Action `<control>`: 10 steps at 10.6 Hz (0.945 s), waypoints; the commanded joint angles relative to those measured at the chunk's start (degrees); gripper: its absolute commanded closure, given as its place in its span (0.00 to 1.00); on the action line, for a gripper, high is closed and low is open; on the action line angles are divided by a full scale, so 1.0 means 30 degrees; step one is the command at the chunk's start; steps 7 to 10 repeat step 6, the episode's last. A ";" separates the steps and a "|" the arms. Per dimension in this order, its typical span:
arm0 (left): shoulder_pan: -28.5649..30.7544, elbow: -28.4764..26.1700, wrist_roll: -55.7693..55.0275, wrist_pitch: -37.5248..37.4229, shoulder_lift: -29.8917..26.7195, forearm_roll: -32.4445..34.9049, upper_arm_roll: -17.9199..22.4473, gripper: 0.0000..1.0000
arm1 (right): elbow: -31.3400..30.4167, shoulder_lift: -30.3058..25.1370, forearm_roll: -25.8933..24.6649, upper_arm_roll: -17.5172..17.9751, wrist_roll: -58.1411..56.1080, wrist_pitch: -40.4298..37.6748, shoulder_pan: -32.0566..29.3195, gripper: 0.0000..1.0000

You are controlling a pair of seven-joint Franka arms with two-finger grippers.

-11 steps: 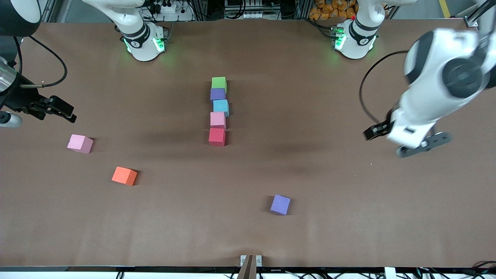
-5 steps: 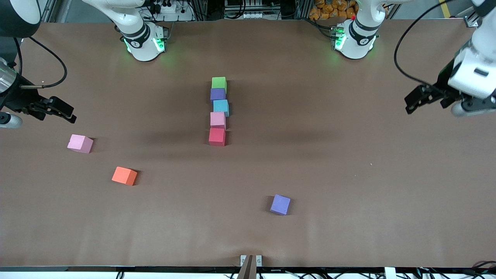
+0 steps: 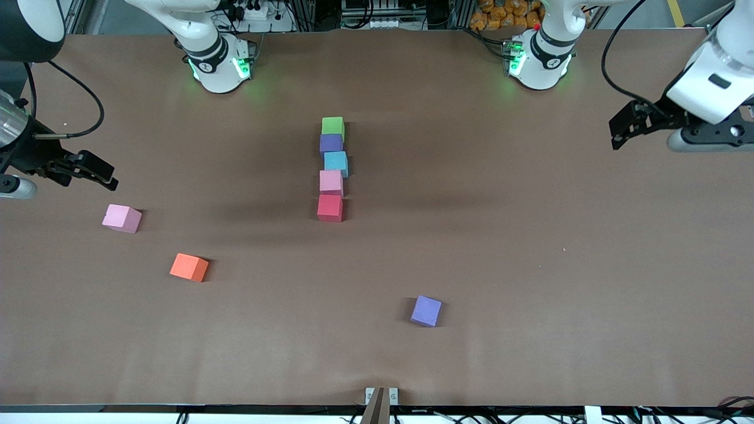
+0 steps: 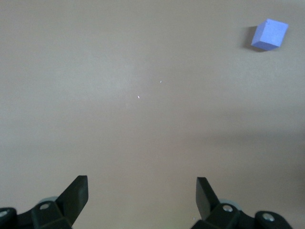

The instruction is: Arrange blocks into number 1

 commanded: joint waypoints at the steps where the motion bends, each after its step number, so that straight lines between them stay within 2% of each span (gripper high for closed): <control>1: 0.0206 0.0880 0.0617 -0.0991 -0.0052 -0.0656 -0.0165 0.00 | 0.0325 0.0145 0.0079 0.0255 0.0097 0.0015 -0.0122 0.00; 10: 0.0148 0.0851 0.0559 -0.1548 -0.0552 -0.0980 -0.0429 0.00 | 0.0296 0.0028 0.0079 0.0314 0.0098 -0.0102 -0.0092 0.00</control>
